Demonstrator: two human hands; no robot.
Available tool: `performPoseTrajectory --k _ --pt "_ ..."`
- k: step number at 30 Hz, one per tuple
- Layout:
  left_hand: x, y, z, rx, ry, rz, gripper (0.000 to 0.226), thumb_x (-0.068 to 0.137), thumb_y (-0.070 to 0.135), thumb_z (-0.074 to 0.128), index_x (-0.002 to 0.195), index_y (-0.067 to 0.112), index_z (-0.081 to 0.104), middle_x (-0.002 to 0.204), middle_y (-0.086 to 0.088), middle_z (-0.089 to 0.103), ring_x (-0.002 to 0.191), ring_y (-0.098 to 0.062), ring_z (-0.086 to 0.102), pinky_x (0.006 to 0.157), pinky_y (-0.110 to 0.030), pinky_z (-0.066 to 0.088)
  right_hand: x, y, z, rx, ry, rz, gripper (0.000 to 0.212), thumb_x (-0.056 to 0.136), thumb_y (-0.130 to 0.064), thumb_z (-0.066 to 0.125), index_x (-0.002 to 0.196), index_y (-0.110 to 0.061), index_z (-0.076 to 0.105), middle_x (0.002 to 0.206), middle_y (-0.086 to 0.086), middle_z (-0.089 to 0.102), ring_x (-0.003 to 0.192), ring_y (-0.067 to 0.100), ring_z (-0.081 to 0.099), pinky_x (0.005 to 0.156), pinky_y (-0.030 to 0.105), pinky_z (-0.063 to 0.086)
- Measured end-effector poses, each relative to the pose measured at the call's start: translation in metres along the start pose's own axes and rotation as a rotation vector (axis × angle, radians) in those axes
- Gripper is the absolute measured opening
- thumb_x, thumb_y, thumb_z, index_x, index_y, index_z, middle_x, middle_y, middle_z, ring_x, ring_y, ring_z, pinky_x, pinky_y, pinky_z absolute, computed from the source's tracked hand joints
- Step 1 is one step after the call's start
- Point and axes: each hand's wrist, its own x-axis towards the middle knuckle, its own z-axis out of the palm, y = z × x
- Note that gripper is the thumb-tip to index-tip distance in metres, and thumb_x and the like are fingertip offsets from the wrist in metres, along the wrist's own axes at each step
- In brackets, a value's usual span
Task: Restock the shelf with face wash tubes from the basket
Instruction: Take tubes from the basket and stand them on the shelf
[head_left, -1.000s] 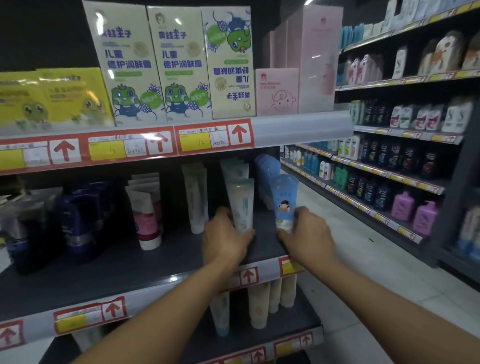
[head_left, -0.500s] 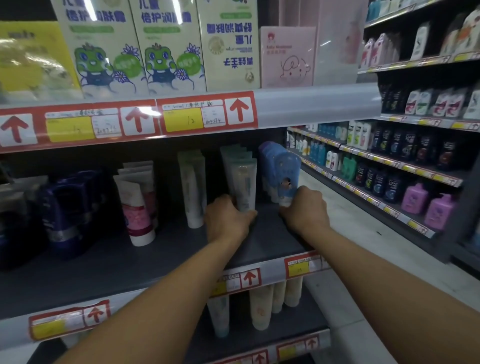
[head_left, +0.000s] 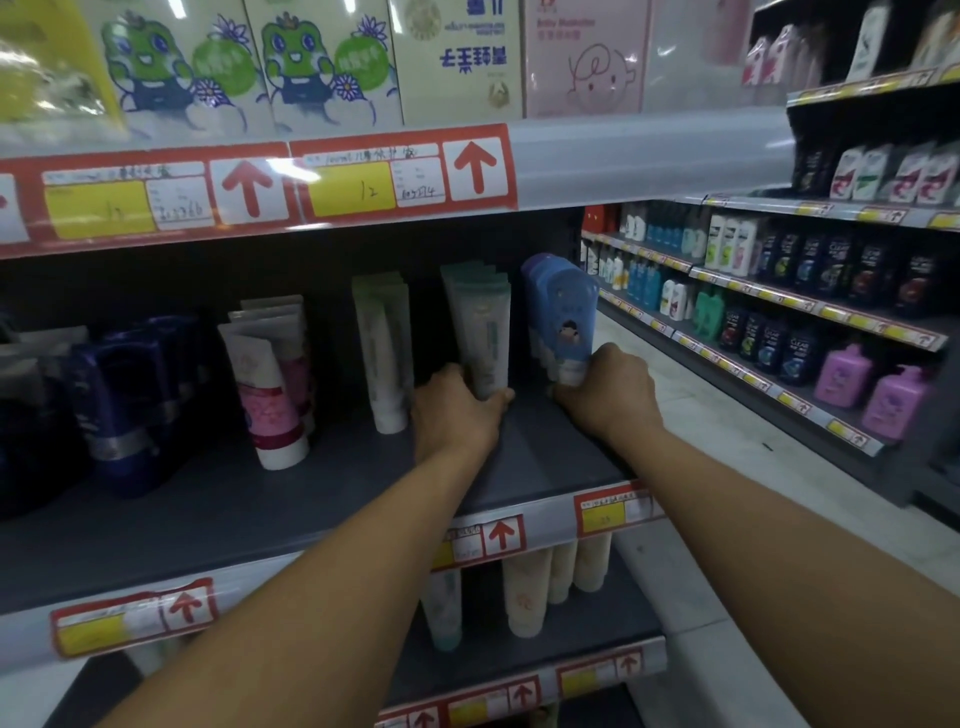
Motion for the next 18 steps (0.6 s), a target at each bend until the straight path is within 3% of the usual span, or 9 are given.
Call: performPoseTrajectory --k 7,18 --pt "-0.0003 -0.0009 -0.0014 -0.006 -0.028 -0.012 0.054 0.085 0.038 0.081 0.128 0.014 0.061 0.128 -0.006 0.069 0.117 -0.025 0.066 0.086 -0.03 0.053 0.0035 0.0046 0.0019 -0.026 -0.002 -0.016 0.049 0.081 -0.038 0.078 0.115 -0.005 0.065 0.109 0.018 0.068 0.097 0.036 0.065 0.066 0.032 0.042" --pt "0.0027 -0.004 0.0012 -0.005 -0.043 -0.007 0.054 0.086 0.039 0.081 0.128 0.015 0.06 0.132 -0.006 0.067 0.122 -0.025 0.064 0.096 -0.039 0.056 0.0034 0.0051 0.0008 -0.029 -0.005 -0.009 0.047 0.082 -0.036 0.079 0.115 -0.005 0.067 0.111 0.018 0.069 0.1 0.035 0.066 0.068 0.03 0.04"
